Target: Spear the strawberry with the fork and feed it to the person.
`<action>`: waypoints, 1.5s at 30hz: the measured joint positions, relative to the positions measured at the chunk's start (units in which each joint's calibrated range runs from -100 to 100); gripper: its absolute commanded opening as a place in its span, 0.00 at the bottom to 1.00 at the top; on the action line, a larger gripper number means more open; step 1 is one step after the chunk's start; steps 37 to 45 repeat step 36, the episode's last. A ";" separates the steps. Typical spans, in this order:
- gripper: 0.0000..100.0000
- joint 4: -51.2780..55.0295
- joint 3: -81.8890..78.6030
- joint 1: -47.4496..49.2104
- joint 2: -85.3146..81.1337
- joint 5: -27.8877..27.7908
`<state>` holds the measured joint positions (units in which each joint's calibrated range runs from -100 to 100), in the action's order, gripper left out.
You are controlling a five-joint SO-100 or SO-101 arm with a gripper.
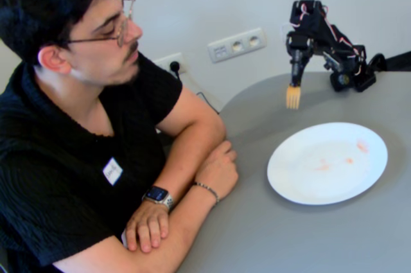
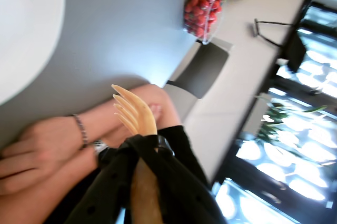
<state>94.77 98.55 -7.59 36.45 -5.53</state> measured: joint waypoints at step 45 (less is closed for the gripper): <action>0.01 -40.33 -139.67 5.62 -82.26 5.11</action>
